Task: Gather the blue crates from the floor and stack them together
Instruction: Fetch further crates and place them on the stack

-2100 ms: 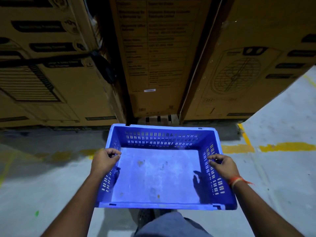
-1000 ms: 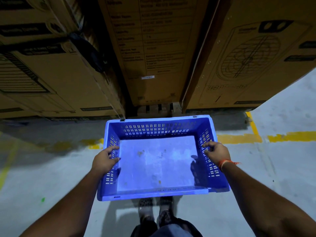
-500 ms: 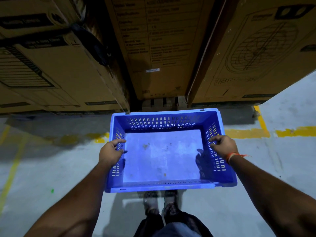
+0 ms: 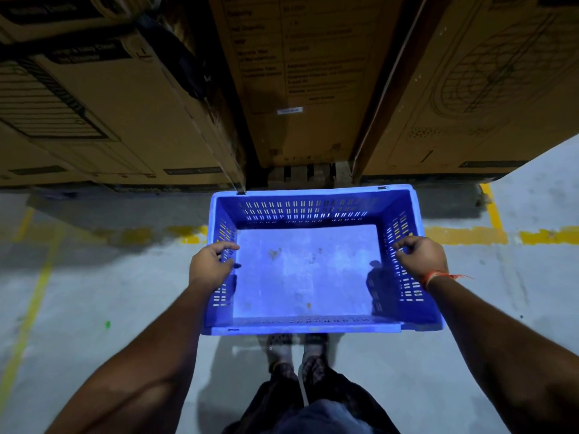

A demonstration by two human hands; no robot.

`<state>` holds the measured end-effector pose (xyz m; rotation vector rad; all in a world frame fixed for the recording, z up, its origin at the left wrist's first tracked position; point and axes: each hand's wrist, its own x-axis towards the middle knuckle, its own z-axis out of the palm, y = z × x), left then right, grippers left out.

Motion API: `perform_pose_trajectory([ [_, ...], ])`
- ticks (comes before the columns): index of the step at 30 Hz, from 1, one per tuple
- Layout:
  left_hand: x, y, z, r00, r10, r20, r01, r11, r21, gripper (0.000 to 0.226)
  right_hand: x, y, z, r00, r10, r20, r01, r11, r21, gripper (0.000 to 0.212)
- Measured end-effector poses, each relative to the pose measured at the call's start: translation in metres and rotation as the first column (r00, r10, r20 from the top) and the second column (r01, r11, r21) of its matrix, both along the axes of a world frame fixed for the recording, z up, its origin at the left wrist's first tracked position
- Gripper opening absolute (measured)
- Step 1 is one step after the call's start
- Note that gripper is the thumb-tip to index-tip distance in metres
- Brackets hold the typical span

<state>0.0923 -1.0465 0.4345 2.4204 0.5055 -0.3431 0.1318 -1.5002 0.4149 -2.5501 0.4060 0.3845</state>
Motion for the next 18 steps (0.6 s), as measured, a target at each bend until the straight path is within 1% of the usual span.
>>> perform_pose_trajectory([
  [3, -0.004, 0.006, -0.012, 1.0, -0.004, 0.016, 0.003, 0.998, 0.066, 0.027, -0.005, -0.002, 0.0, 1.0, 0.012, -0.005, -0.012, 1.0, -0.011, 0.016],
  [8, 0.003, 0.005, -0.012, 1.0, 0.018, 0.024, -0.019, 0.998, 0.053, 0.027, 0.0, -0.001, -0.001, 1.0, 0.003, -0.008, -0.003, 1.0, -0.004, 0.017],
  [14, 0.009, 0.007, -0.019, 0.999, 0.011, 0.047, -0.016, 0.995, 0.095, 0.021, 0.005, -0.002, -0.003, 1.0, 0.002, 0.011, -0.002, 1.0, -0.008, 0.015],
  [18, 0.008, 0.008, -0.02, 0.997, -0.014, 0.07, 0.006, 0.993, 0.114, 0.021, 0.003, 0.001, 0.0, 1.0, 0.0, 0.015, 0.0, 1.0, -0.007, 0.019],
])
